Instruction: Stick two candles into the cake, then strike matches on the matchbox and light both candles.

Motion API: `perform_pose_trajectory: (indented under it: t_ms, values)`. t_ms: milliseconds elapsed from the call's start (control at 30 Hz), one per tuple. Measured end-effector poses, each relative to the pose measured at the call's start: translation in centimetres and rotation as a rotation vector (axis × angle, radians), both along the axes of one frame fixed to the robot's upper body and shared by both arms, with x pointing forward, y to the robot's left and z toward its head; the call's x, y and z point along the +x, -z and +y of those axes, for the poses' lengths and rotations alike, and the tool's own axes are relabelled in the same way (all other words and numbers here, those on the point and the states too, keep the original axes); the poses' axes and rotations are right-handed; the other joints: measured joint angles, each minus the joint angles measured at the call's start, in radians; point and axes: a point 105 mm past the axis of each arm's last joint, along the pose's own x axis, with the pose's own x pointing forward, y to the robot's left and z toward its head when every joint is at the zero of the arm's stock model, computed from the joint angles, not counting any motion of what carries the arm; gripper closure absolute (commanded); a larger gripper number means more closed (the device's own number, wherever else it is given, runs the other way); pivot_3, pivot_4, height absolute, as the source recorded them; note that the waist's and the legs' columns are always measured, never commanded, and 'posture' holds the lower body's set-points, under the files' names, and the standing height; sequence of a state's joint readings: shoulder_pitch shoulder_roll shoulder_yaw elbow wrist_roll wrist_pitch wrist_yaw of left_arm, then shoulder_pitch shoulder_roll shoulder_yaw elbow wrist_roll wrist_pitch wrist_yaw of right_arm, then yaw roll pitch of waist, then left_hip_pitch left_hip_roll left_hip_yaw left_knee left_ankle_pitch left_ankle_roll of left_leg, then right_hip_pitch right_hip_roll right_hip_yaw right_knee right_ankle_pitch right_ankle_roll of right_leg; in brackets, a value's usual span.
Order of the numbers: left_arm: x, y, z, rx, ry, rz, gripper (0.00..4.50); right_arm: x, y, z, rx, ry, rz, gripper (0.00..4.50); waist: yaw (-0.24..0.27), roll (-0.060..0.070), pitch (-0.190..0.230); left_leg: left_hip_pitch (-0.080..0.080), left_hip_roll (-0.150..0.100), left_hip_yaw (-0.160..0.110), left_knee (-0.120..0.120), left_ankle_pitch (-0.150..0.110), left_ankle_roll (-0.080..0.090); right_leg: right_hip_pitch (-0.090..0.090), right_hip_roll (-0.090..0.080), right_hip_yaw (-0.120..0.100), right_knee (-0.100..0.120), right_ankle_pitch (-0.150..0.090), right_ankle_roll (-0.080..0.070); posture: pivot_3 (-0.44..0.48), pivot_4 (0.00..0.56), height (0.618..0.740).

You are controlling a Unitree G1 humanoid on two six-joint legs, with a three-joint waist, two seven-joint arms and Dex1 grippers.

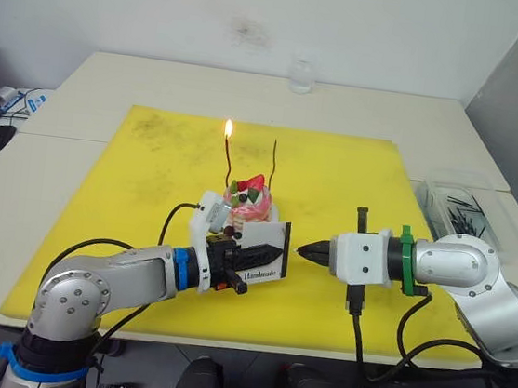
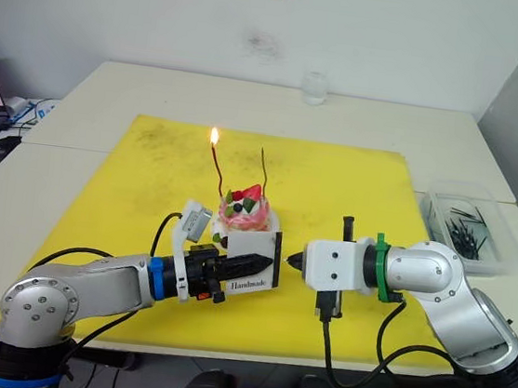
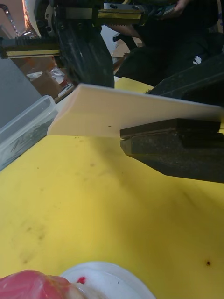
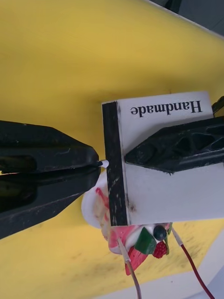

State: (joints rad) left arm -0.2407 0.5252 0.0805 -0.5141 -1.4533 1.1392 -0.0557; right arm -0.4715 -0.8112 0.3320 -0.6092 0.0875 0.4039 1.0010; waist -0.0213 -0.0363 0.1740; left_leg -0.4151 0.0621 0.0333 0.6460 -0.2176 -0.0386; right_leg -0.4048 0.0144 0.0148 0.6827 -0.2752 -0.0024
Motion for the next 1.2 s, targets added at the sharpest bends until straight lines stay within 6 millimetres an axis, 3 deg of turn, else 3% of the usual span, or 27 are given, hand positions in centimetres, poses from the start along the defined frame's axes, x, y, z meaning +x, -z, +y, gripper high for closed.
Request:
perform_pose_trajectory:
  t_ms: [767, 833, 900, 1000, 1100, 1200]
  values:
    - [0.1, 0.3, -0.1, 0.001, 0.01, 0.017, 4.5, 0.5, 0.8, 0.6, -0.034, -0.013, -0.028, 4.47, 0.001, 0.0, 0.0, 0.0, 0.0, 0.0, 0.0, 0.0, 0.0, 0.0, 0.0, 0.0, 0.0, 0.0, 0.0, 0.0, 0.15, 0.729]
    - [0.4, 0.1, -0.3, 0.007, 0.017, 0.004, 4.5, 0.0, 1.2, 0.6, -0.065, -0.053, -0.03, 4.47, 0.003, 0.0, 0.0, 0.0, 0.0, 0.0, 0.0, 0.0, 0.0, 0.0, 0.0, 0.0, 0.0, 0.0, 0.0, 0.0, 0.15, 0.729]
    - [1.1, -1.5, -0.5, -0.001, 0.038, -0.076, 4.5, -1.8, 3.2, 0.6, -0.132, -0.156, 0.03, 4.47, 0.01, 0.0, 0.0, 0.0, -0.001, 0.0, 0.0, 0.0, 0.0, 0.0, 0.001, -0.001, -0.001, 0.0, 0.0, 0.0, 0.15, 0.729]
    - [2.3, -3.2, 0.6, 0.028, 0.012, -0.168, 4.5, -3.6, 4.7, -0.1, -0.192, -0.238, 0.101, 4.47, 0.017, 0.001, 0.0, 0.0, -0.001, 0.001, 0.0, 0.0, 0.0, 0.0, 0.001, 0.0, -0.001, 0.0, 0.0, 0.0, 0.15, 0.729]
    - [3.6, -3.9, 2.8, 0.075, -0.052, -0.206, 4.5, -4.0, 4.0, -1.0, -0.214, -0.254, 0.096, 4.47, 0.013, 0.001, 0.0, 0.001, -0.001, 0.001, 0.0, 0.0, 0.0, 0.0, 0.001, 0.0, 0.0, 0.0, 0.0, 0.0, 0.15, 0.729]
    - [3.6, -3.9, 3.4, 0.089, -0.049, -0.212, 4.5, -3.6, 3.0, -1.3, -0.188, -0.231, 0.084, 4.47, 0.016, 0.001, 0.0, 0.0, 0.0, 0.0, 0.0, 0.0, 0.0, 0.0, 0.001, -0.001, 0.0, 0.0, -0.001, 0.0, 0.15, 0.729]
